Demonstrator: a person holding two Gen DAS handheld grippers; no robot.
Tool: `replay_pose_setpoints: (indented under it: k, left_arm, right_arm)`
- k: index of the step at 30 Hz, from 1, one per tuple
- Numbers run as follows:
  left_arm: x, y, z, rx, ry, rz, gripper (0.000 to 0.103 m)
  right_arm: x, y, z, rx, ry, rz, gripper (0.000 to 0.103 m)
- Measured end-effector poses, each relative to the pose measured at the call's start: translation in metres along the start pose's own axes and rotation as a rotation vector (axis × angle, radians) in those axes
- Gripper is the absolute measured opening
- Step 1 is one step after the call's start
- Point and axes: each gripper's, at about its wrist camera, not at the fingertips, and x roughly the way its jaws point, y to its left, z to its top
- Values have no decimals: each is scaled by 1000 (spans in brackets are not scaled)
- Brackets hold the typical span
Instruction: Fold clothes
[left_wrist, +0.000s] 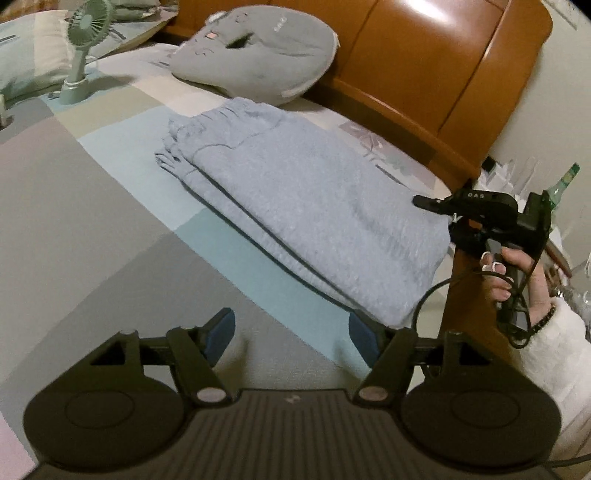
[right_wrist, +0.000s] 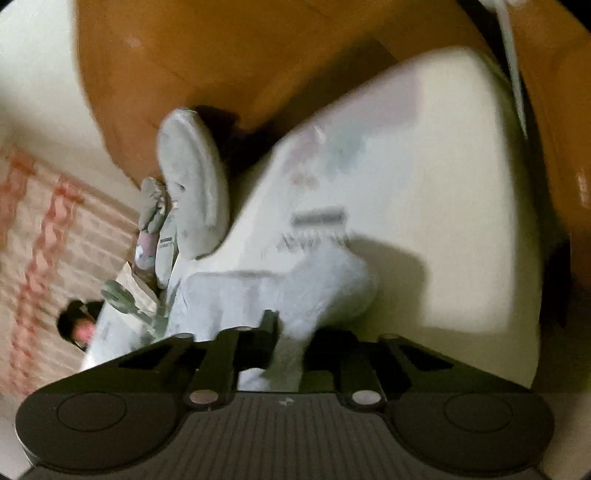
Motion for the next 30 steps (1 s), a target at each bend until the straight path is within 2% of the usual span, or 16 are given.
replay_pose_setpoints:
  k: [3, 6, 9, 10, 12, 14, 18, 22, 26, 29, 30]
  left_arm:
    - [-5, 3, -4, -5, -7, -2, 69]
    - [-10, 7, -8, -15, -14, 0, 69]
    - [-17, 14, -14, -17, -10, 10, 69]
    - [-19, 16, -16, -17, -9, 14, 71]
    - [-23, 20, -19, -12, -4, 25, 73]
    - [-25, 21, -21, 1, 2, 40, 73]
    - [-26, 19, -24, 20, 9, 56, 75]
    - [-26, 14, -27, 28, 13, 56, 76]
    - [-31, 16, -36, 25, 20, 72, 77]
    - [-32, 18, -40, 18, 32, 113, 77]
    - [-32, 18, -41, 16, 31, 125, 77]
  right_arm:
    - [-8, 19, 12, -177, -48, -24, 11]
    - [0, 24, 12, -355, -37, -144, 15]
    - [6, 16, 9, -399, 9, -231, 28]
    - [-2, 16, 9, -394, 1, -240, 31]
    - [-20, 22, 4, -419, -26, -264, 43]
    - [-39, 34, -3, -477, -58, -286, 43]
    - [-54, 79, -44, -716, -2, -163, 45]
    - [-36, 114, -99, -986, 106, -75, 46]
    - [-19, 103, -137, -1134, 168, -184, 46]
    - [-40, 108, -132, -1133, 114, -187, 47]
    - [-47, 110, -131, -1133, 96, -187, 50]
